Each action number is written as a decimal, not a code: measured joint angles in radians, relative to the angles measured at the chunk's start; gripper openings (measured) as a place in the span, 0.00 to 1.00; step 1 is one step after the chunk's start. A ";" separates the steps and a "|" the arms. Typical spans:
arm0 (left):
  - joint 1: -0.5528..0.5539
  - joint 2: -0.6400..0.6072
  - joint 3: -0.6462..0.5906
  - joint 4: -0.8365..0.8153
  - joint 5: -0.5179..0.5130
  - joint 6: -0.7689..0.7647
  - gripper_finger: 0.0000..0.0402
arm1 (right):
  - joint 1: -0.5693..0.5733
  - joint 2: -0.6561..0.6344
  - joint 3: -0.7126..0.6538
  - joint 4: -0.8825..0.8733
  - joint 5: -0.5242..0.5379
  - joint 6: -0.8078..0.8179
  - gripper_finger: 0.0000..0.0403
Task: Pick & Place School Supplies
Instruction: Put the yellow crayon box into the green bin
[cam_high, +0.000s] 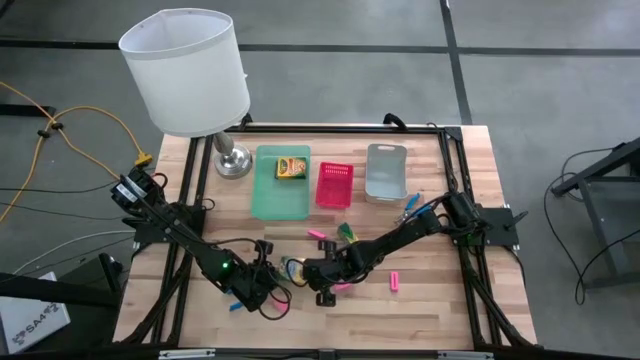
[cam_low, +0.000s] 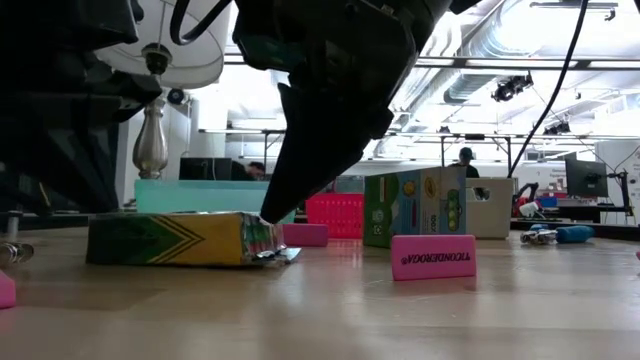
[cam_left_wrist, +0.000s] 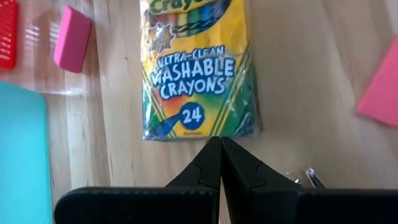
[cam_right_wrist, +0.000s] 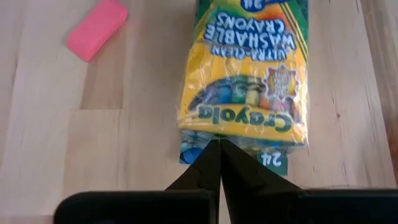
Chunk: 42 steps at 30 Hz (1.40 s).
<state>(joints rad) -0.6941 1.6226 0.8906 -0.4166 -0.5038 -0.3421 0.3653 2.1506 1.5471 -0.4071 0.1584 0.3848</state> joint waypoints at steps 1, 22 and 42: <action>0.000 0.000 0.000 -0.003 0.000 -0.003 0.00 | 0.000 0.000 0.000 -0.006 -0.001 0.007 0.01; 0.000 0.000 0.000 0.085 -0.043 0.063 0.00 | 0.000 0.000 0.000 -0.001 -0.012 0.011 0.01; 0.026 0.000 -0.038 0.136 0.018 0.050 0.00 | 0.000 0.000 -0.041 0.079 -0.029 0.015 0.01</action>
<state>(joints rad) -0.6678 1.6226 0.8524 -0.2806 -0.4858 -0.2926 0.3653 2.1509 1.5064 -0.3277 0.1299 0.3996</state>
